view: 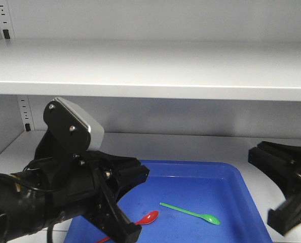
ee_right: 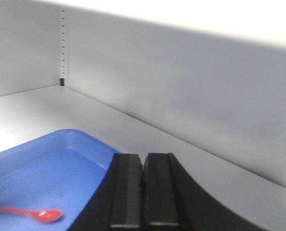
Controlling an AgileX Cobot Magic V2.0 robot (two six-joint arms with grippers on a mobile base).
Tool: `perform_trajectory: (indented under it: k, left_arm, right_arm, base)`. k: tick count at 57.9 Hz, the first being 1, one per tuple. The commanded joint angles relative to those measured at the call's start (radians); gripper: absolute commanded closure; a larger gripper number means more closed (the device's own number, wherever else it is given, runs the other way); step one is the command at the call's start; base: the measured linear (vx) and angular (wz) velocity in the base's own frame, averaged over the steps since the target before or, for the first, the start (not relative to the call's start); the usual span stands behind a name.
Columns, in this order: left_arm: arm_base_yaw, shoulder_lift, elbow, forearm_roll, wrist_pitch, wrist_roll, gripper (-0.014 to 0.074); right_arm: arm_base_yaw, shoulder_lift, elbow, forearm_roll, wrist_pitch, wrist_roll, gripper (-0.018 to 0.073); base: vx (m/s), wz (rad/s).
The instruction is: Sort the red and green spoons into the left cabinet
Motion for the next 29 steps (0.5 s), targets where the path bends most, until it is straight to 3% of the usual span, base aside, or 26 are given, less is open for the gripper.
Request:
perform_trajectory:
  k: [1, 4, 9, 20, 29]
  left_arm:
    - [-0.002, -0.052, -0.036, -0.008, -0.023, -0.006, 0.0598]
    - [-0.002, -0.066, -0.036, -0.008, -0.008, -0.025, 0.0597]
    - [-0.002, -0.093, -0.028, -0.008, 0.003, -0.063, 0.0597]
    - [-0.002, -0.135, 0.03, -0.007, 0.002, -0.128, 0.0596]
    - [-0.002, -0.143, 0.069, -0.007, 0.004, -0.133, 0.0596]
  right_arm:
    - [-0.003, -0.073, -0.027, -0.167, -0.006, 0.203, 0.0571]
    - [-0.003, -0.105, -0.027, -0.276, -0.007, 0.311, 0.0568]
    - [-0.003, -0.166, -0.004, -0.272, 0.016, 0.387, 0.0566]
    - [-0.003, -0.28, 0.096, -0.272, 0.07, 0.41, 0.0565]
    - [-0.003, -0.335, 0.152, -0.272, 0.099, 0.404, 0.0565]
  base:
    - [0.0, 0.0]
    - [0.0, 0.0]
    - [0.0, 0.0]
    - [0.0, 0.0]
    - [0.0, 0.0]
